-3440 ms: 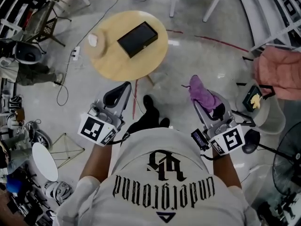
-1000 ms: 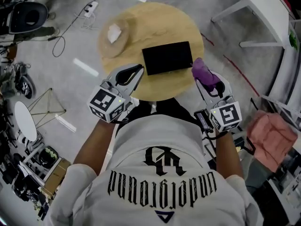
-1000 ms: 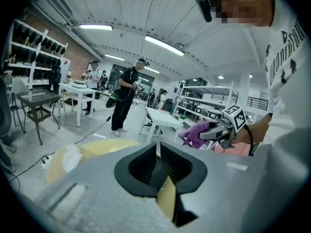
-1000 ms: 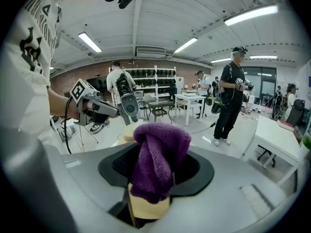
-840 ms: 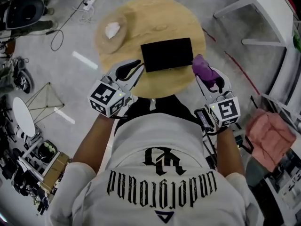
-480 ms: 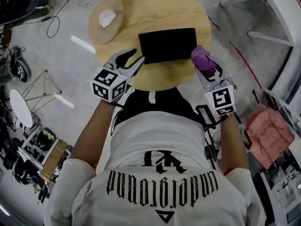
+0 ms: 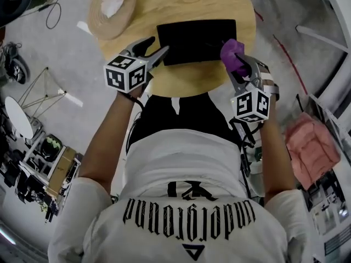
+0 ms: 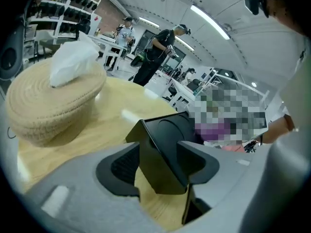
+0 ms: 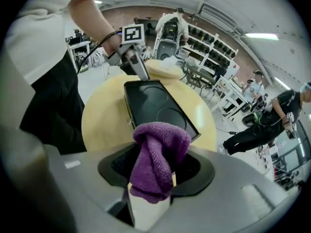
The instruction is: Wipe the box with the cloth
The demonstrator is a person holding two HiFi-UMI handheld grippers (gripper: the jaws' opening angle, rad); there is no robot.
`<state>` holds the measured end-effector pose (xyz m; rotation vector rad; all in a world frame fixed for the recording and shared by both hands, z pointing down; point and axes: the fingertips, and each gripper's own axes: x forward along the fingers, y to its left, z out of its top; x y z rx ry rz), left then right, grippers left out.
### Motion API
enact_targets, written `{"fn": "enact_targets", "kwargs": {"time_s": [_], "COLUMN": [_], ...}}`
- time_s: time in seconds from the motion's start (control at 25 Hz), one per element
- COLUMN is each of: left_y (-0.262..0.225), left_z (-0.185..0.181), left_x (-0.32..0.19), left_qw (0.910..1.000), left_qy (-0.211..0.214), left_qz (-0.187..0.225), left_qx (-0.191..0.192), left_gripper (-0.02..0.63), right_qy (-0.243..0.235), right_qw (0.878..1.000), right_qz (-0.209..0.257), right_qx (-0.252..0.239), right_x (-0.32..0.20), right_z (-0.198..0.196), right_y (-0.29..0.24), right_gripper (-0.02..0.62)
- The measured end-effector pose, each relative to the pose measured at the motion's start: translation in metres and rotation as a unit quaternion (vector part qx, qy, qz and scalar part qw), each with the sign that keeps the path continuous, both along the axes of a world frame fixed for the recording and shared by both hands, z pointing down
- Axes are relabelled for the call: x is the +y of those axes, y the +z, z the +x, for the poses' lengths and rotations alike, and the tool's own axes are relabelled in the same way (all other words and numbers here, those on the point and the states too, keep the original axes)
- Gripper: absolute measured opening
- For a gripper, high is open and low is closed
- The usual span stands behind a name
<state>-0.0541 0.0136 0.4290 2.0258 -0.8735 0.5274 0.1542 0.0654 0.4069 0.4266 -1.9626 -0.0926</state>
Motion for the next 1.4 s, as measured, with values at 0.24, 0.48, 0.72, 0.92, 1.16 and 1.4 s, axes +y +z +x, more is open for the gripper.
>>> {"fn": "enact_targets", "kwargs": {"time_s": [0.24,0.48,0.72,0.92,1.16,1.4], "left_y": [0.016,0.018,0.018,0.02,0.021,0.019], "left_z": [0.009,0.007,0.007,0.007,0.007,0.007], "left_x": [-0.002,-0.002,-0.002,-0.001,-0.002,-0.002], "left_qw": [0.9995,0.999,0.9989,0.9988,0.9992,0.9994], "left_qy": [-0.004,-0.017,-0.022,-0.026,-0.019,-0.01], "left_qz": [-0.016,-0.015,-0.015,-0.016,-0.011,-0.007], "left_qx": [0.026,0.039,0.038,0.038,0.033,0.031], "left_gripper": [0.204,0.195,0.193,0.19,0.193,0.198], "right_qy": [-0.021,-0.032,-0.071,-0.11,-0.109,-0.036], "right_qw": [0.999,0.999,0.997,0.992,0.991,0.996], "right_qz": [-0.007,-0.02,-0.028,-0.037,-0.051,-0.073], "right_qx": [0.029,0.018,-0.013,-0.039,-0.049,-0.024], "right_x": [0.009,0.016,0.028,0.043,0.044,0.029], "right_z": [0.001,-0.026,-0.096,-0.162,-0.178,-0.097], "right_y": [0.023,0.028,0.028,0.028,0.029,0.03], "right_gripper": [0.179,0.17,0.169,0.169,0.169,0.167]}}
